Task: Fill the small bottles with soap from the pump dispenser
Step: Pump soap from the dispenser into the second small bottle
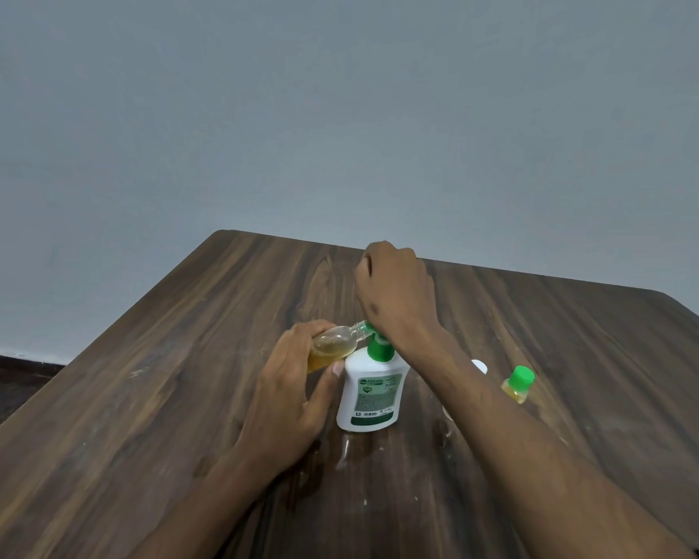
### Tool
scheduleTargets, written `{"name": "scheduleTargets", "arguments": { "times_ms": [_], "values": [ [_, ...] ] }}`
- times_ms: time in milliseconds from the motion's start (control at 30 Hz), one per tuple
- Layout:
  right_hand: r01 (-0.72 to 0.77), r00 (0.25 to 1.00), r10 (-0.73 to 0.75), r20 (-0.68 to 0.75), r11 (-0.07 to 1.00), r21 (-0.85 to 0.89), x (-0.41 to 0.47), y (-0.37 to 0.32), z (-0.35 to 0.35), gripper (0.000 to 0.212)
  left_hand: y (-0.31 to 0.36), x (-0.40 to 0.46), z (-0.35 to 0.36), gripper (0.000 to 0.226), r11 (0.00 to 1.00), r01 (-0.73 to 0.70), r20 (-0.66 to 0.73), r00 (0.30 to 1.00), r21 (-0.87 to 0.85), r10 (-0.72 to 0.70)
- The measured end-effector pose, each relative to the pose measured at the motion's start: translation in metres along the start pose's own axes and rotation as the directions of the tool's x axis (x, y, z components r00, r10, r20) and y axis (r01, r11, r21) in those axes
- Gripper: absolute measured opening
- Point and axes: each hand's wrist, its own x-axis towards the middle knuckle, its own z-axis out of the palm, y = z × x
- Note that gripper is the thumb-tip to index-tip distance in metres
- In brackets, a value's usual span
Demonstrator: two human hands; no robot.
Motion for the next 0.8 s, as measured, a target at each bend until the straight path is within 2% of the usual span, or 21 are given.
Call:
{"name": "scheduleTargets", "arguments": {
  "times_ms": [133, 267, 633, 800],
  "values": [
    [-0.007, 0.999, 0.008, 0.036, 1.000, -0.003, -0.0023, -0.0001, 0.0019, 0.028, -0.0010, -0.0007, -0.0008, 0.031, 1.000, -0.001, 0.001, 1.000, 0.003, 0.001],
    [0.025, 1.000, -0.025, 0.002, 1.000, -0.017, -0.0010, -0.0022, -0.0007, 0.026, 0.0003, -0.0007, -0.0007, 0.030, 1.000, 0.003, -0.002, 1.000, -0.003, -0.003],
    [0.007, 0.999, -0.007, 0.044, 1.000, 0.000, -0.0035, -0.0020, -0.0013, 0.029, 0.0006, 0.0001, -0.0010, 0.029, 1.000, -0.003, 0.001, 1.000, 0.005, 0.003],
    [0.040, 0.999, -0.040, 0.018, 0.999, -0.020, -0.0021, -0.0029, -0.0048, 0.026, 0.0020, 0.0010, -0.0006, 0.029, 1.000, -0.002, -0.005, 1.000, -0.006, 0.002]
  ]
}}
